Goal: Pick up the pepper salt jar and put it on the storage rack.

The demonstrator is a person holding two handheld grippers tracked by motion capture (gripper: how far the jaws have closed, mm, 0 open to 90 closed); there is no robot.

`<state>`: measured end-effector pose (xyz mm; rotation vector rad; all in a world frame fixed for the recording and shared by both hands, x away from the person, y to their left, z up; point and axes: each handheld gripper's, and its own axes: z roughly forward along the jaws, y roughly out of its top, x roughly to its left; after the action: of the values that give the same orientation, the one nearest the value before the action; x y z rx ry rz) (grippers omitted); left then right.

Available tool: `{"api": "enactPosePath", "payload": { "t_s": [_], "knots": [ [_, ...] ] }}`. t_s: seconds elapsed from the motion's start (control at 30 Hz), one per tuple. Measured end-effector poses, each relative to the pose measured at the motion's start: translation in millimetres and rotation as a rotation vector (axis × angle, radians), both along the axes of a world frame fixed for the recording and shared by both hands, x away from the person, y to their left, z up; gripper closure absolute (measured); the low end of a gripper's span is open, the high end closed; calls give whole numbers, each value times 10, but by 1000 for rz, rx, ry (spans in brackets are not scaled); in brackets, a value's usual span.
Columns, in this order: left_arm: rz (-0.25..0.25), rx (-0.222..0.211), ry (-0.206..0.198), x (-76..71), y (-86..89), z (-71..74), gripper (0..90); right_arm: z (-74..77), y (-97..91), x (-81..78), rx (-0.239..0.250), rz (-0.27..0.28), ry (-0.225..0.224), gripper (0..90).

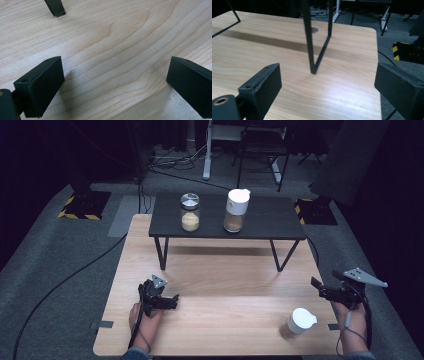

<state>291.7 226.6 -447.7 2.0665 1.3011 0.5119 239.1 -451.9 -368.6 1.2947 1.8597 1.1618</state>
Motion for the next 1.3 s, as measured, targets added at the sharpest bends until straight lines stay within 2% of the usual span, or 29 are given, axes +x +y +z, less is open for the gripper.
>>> {"api": "enactPosePath", "payload": {
  "t_s": [0.33, 0.53, 0.8, 0.9, 1.17, 1.3],
  "knots": [
    [0, 1, 0, 1, -1, 1, 9, -386, -232, -74, -11, -15, 48, 50],
    [0, 1, 0, 0, -1, 1, 9, -575, -240, -74, -29, -8, 75, 43],
    [3, 0, 0, -4, -2, 0, 8, -730, -241, -29, -37, 5, 135, 38],
    [3, 1, 0, -4, -3, 0, 8, -774, -220, -9, -54, 13, 152, 38],
    [3, 1, 0, -4, -3, 0, 8, -826, -141, 64, -103, 29, 205, 38],
    [3, 1, 0, -4, -3, 0, 8, -842, -148, 109, -101, 32, 242, 38]
  ]
}}
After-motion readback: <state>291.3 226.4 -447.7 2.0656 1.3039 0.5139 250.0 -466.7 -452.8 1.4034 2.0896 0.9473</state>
